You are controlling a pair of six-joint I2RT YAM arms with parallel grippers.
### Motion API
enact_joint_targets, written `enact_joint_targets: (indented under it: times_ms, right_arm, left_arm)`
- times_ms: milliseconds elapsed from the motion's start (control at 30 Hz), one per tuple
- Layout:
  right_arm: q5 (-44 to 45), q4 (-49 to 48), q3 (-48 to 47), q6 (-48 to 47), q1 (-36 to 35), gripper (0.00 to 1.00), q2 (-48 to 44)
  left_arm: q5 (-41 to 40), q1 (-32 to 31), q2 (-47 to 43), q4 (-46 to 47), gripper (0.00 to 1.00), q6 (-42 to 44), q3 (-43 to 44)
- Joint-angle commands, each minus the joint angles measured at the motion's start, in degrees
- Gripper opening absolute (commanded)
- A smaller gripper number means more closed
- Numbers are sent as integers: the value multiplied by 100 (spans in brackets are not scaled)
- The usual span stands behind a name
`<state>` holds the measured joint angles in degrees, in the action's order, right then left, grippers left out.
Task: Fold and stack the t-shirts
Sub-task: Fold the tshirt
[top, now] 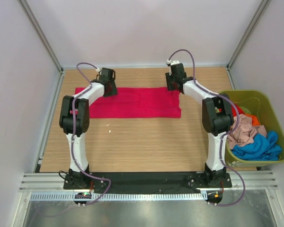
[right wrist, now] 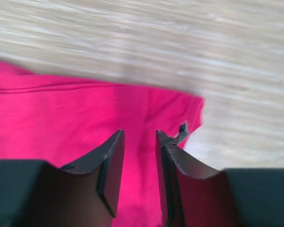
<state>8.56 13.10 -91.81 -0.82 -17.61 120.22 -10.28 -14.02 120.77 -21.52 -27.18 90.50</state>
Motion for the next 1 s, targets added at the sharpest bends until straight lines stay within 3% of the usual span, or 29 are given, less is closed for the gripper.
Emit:
enact_joint_targets:
  times_ms: [0,133,300,433,600,800,967]
  right_arm:
    - [-327,604,31,1169,-173,38,-711]
    - [-662,861,531,2277,-330,32,-939]
    - [-505,922,1235,2745,-428,28,-1027]
    - [-13,764,1534,2579,-410,26,-922]
    - [541,685,1307,1727,-402,25,-510]
    - [630,1001,-19,803,-261,26,483]
    - [332,1878,-2379,565,-68,32,1590]
  left_arm:
    - [123,285,-361,-414,44,-349,-172]
    - [-8,435,-379,-652,45,-472,-410]
    - [-219,462,-344,-853,47,-595,-612]
    - [-526,488,-475,-959,47,-727,-805]
    - [-1316,488,-896,-1511,49,-1113,-780]
    - [-1608,479,-1924,-1908,57,-851,-569]
    - [-461,409,-2443,-1628,56,-413,-1233]
